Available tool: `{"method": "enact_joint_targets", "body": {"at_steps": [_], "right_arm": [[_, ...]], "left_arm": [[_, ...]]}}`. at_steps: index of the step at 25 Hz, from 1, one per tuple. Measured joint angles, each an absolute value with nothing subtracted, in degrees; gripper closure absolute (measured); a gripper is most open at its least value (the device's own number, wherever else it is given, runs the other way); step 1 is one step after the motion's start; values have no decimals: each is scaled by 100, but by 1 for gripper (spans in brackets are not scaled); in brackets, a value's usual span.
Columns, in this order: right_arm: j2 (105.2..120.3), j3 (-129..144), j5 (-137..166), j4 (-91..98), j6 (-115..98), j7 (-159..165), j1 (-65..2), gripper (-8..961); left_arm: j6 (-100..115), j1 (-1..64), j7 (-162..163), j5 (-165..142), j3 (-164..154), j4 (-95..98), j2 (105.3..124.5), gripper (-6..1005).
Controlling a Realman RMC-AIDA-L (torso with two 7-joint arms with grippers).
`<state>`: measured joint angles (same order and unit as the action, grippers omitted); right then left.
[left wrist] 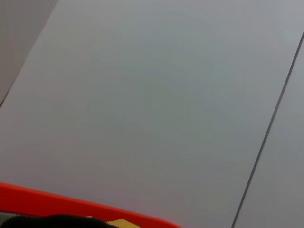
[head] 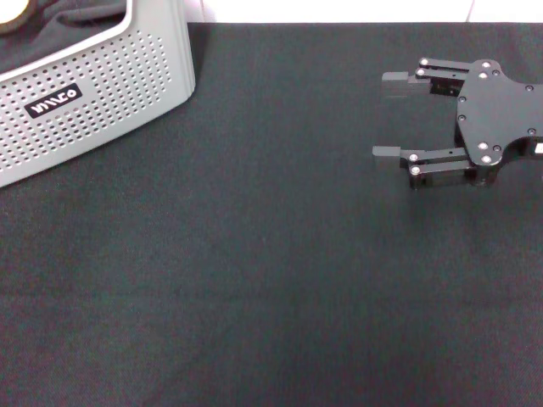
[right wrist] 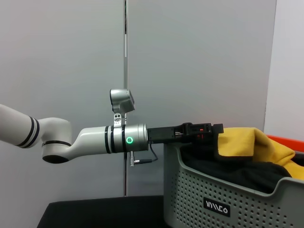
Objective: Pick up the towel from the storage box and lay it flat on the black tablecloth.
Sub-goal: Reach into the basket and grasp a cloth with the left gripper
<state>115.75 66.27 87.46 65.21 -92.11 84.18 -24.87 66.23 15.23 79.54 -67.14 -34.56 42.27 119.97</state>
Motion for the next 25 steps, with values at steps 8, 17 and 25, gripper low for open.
{"method": "enact_joint_targets", "body": {"at_steps": [8, 17, 25], "right_arm": [[11575, 6627, 8731, 6522, -9252, 8414, -2474, 136], [11567, 6627, 8683, 6488, -9263, 8410, -2460, 136], [11566, 6618, 8674, 6461, -9264, 8352, -2461, 137]], "left_arm": [[6903, 1522, 7962, -6404, -3451, 4012, 11996, 436], [7340, 1507, 7941, -6046, -3449, 3963, 12000, 712], [7614, 1487, 7916, -5881, -3458, 3887, 12002, 968]]}}
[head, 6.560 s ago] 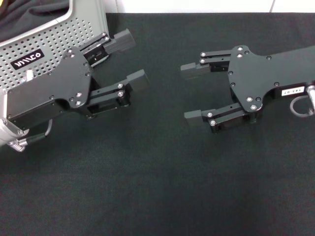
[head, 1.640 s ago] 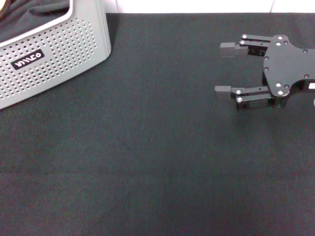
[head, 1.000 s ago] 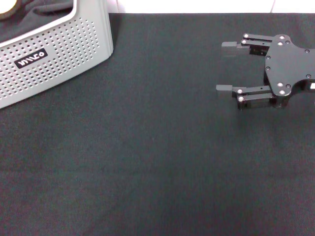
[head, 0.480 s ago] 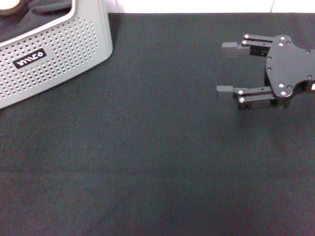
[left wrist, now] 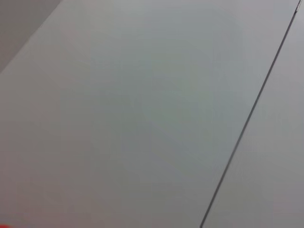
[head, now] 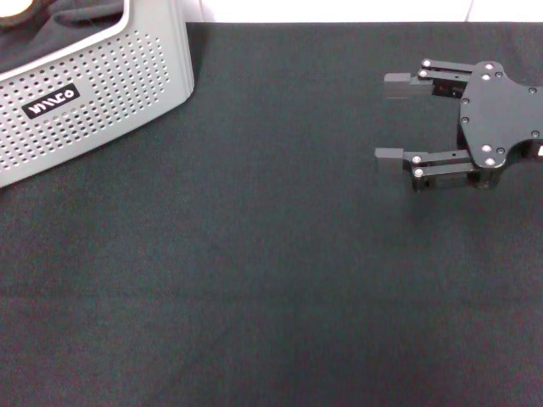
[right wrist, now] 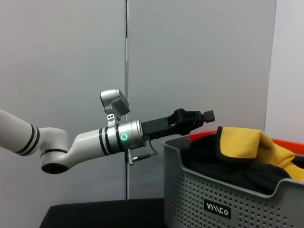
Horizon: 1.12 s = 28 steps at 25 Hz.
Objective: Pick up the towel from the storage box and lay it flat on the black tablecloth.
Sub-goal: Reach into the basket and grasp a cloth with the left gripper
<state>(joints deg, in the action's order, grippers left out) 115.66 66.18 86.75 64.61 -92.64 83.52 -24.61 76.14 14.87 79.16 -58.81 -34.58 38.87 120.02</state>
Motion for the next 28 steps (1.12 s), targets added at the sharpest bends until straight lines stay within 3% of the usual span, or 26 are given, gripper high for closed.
{"method": "enact_joint_targets", "body": {"at_steps": [8, 19, 24, 28], "right_arm": [[11566, 6618, 8674, 6459, -9263, 8345, -2468, 137], [11570, 6618, 8674, 6441, -9264, 8270, -2473, 138], [11565, 6618, 8675, 6425, -9278, 8269, -2473, 138], [11566, 6618, 8675, 6423, -9301, 8269, -2485, 139]], "left_arm": [[7891, 1340, 8228, -6005, -3471, 3746, 11996, 937], [7836, 1391, 8334, -6176, -3454, 3278, 11999, 708], [7855, 1418, 8328, -6146, -3464, 3234, 12006, 668], [8442, 1406, 8363, -5834, -3446, 3284, 12009, 531]]}}
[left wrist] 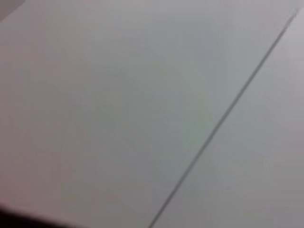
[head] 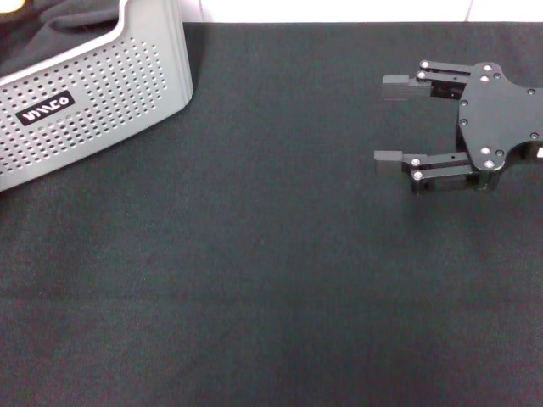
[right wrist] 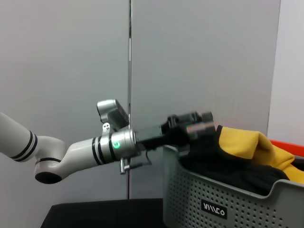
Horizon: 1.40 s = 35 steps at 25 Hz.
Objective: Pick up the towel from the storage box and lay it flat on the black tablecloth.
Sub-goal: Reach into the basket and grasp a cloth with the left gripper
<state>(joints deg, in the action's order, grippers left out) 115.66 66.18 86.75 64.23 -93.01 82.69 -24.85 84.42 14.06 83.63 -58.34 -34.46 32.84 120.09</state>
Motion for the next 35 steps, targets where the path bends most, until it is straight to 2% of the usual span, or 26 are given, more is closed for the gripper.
{"method": "enact_joint_targets", "body": {"at_steps": [7, 35], "right_arm": [[11567, 6587, 8675, 6387, -9316, 8183, -2509, 139], [11560, 6509, 8665, 6380, -9273, 8120, -2557, 141]], "left_arm": [[8928, 1358, 8529, -5600, -3453, 3347, 12004, 307], [8235, 1327, 8783, -5921, -3442, 3141, 12040, 306]]}}
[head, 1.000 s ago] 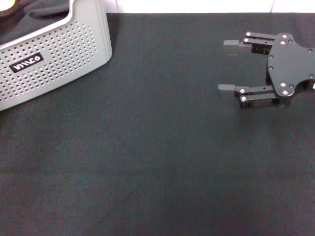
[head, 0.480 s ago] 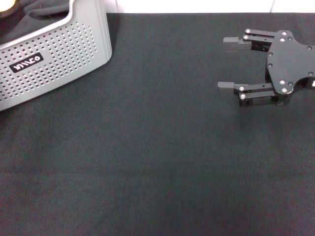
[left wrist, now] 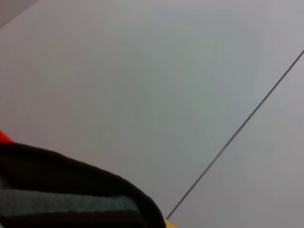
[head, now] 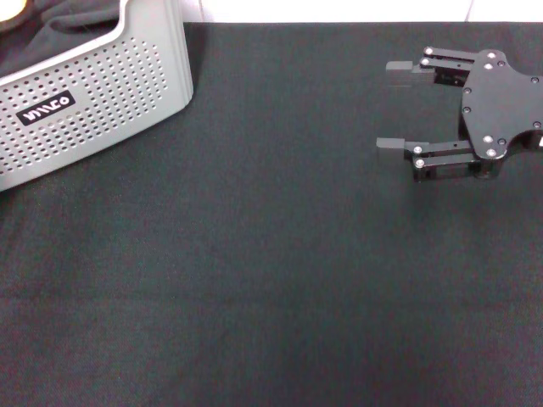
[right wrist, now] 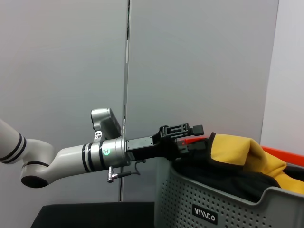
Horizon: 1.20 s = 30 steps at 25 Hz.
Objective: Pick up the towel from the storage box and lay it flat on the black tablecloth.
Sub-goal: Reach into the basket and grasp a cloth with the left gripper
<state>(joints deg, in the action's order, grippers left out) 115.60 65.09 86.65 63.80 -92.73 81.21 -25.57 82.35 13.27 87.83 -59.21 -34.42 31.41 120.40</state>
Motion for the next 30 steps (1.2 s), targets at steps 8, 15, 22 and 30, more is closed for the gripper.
{"method": "enact_joint_targets", "body": {"at_steps": [8, 15, 22, 30], "right_arm": [[11566, 6486, 8666, 6376, -9281, 8121, -2595, 141], [11566, 6486, 8666, 6372, -9280, 8121, -2601, 142], [11566, 6486, 8666, 6372, -9300, 8121, -2597, 142], [11574, 6486, 8666, 6372, -9316, 8121, -2597, 142]], "left_arm": [[8193, 1314, 8778, -5917, -3429, 3140, 12028, 306], [8116, 1294, 8781, -5900, -3413, 3152, 12030, 306], [8143, 1284, 8746, -5842, -3332, 3164, 12018, 306], [8118, 1457, 8732, -5876, -3378, 3135, 12017, 305]]}}
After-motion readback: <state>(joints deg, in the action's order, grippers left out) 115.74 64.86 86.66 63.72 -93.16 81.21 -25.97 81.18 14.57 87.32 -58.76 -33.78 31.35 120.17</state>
